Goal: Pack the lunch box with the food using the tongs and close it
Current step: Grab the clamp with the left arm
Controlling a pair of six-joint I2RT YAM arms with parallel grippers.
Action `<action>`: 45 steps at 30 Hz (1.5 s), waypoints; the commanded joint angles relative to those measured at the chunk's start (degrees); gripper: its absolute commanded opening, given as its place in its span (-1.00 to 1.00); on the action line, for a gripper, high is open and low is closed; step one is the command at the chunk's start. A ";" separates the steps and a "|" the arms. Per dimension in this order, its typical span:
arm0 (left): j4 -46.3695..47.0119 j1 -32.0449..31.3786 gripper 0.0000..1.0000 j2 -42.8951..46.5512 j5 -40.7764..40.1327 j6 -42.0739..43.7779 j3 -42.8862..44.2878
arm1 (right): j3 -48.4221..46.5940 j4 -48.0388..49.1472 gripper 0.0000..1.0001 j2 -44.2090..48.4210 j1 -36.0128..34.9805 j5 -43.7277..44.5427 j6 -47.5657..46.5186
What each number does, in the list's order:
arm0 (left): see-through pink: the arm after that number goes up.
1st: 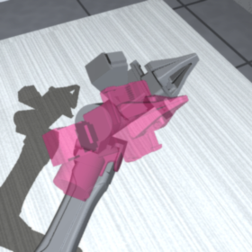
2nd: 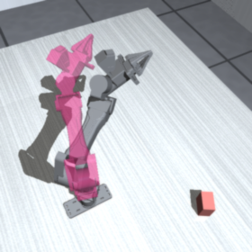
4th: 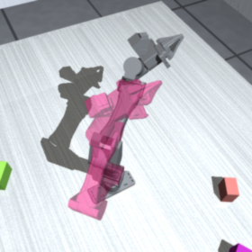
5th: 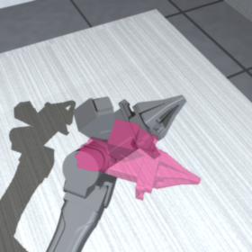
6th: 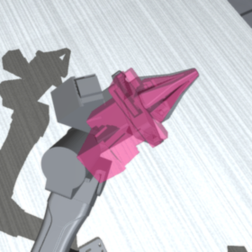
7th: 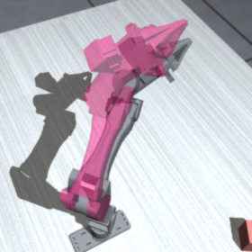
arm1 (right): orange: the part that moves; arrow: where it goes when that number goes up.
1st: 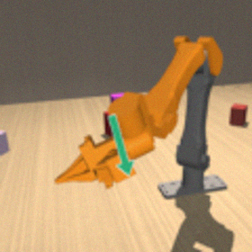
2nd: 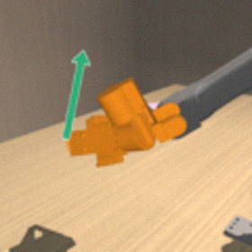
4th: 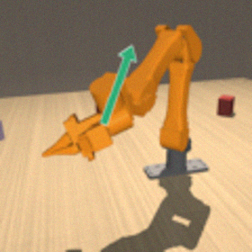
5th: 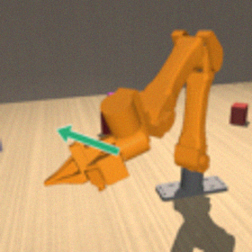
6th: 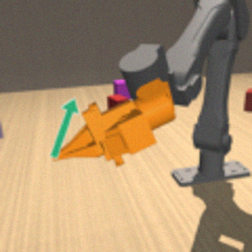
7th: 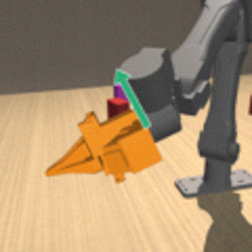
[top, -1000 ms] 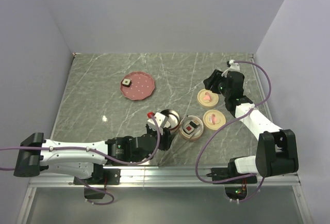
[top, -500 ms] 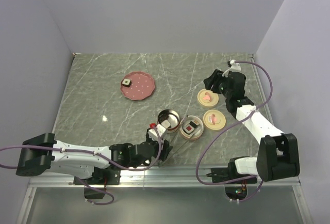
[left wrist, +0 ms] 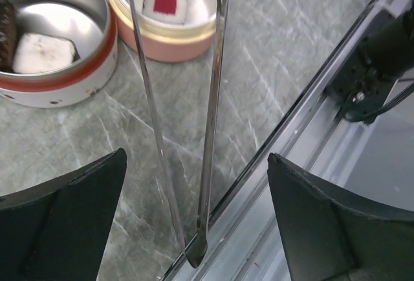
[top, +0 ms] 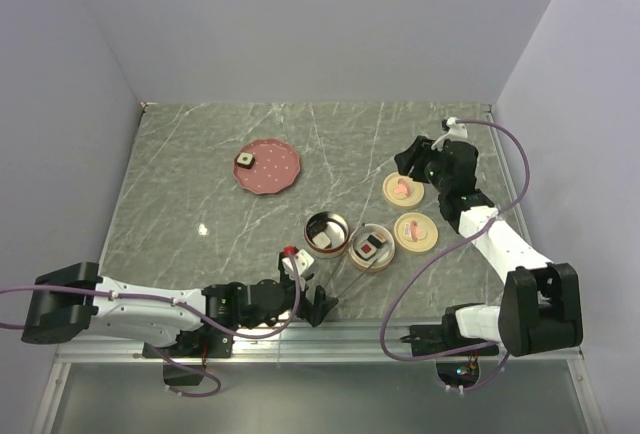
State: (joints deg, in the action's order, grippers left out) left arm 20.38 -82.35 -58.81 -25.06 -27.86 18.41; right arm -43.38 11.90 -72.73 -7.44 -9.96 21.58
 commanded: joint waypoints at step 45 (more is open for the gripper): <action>-6.48 0.08 -0.31 -17.76 -10.17 -2.02 9.44 | 2.77 2.86 0.22 4.97 0.59 -1.20 -0.31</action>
State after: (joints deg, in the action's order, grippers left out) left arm 17.52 -81.58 -80.51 -30.37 -27.79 26.04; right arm -40.84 12.45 -69.45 -7.44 -10.74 21.58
